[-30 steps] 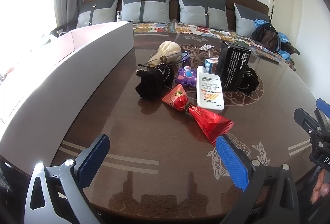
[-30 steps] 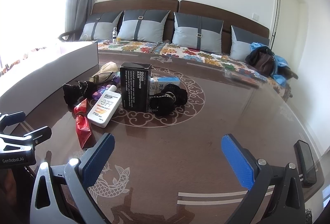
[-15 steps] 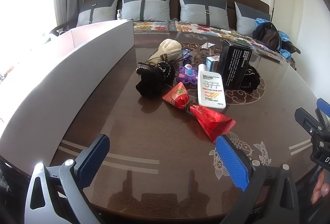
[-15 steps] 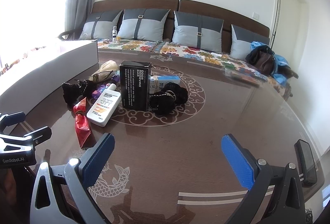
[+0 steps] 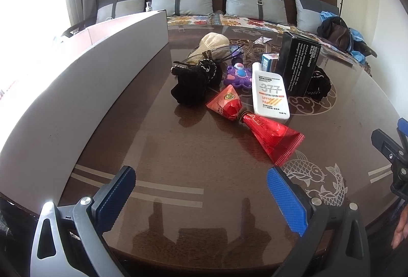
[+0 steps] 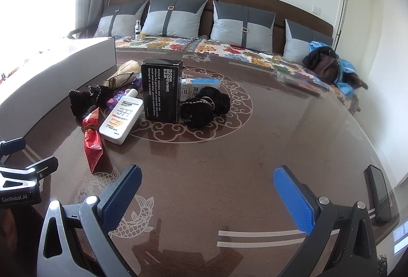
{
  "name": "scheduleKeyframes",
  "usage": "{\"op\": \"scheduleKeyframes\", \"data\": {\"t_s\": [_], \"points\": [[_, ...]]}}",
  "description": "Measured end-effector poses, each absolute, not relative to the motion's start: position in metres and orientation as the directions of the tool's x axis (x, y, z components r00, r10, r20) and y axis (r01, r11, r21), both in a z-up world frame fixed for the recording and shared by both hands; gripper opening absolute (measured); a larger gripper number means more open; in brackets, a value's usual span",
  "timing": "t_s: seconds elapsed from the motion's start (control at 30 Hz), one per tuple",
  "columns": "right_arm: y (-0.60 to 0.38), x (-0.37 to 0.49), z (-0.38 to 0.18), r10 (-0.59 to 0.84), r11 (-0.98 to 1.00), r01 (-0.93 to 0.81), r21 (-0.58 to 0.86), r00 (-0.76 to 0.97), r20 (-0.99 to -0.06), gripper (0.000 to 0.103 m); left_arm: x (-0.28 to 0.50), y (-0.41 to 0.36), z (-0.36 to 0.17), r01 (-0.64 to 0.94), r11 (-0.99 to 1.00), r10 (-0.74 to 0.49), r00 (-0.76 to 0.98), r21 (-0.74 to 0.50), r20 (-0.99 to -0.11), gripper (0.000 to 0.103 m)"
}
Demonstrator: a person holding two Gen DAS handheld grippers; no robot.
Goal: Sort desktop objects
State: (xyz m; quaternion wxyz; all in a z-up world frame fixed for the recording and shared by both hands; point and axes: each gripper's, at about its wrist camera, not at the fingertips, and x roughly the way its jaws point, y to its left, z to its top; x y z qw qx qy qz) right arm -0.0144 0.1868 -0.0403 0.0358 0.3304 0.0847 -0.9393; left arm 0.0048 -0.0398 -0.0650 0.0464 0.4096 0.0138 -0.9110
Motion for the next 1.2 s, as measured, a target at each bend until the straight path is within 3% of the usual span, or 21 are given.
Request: {"op": "scheduleKeyframes", "data": {"t_s": [1.2], "points": [[0.19, -0.028, -0.061, 0.014, -0.984, 0.119, -0.131, -0.685, -0.728, 0.103, -0.003, -0.042, -0.085, 0.106, -0.993, -0.1, -0.595, 0.045, -0.798, 0.103]]}}
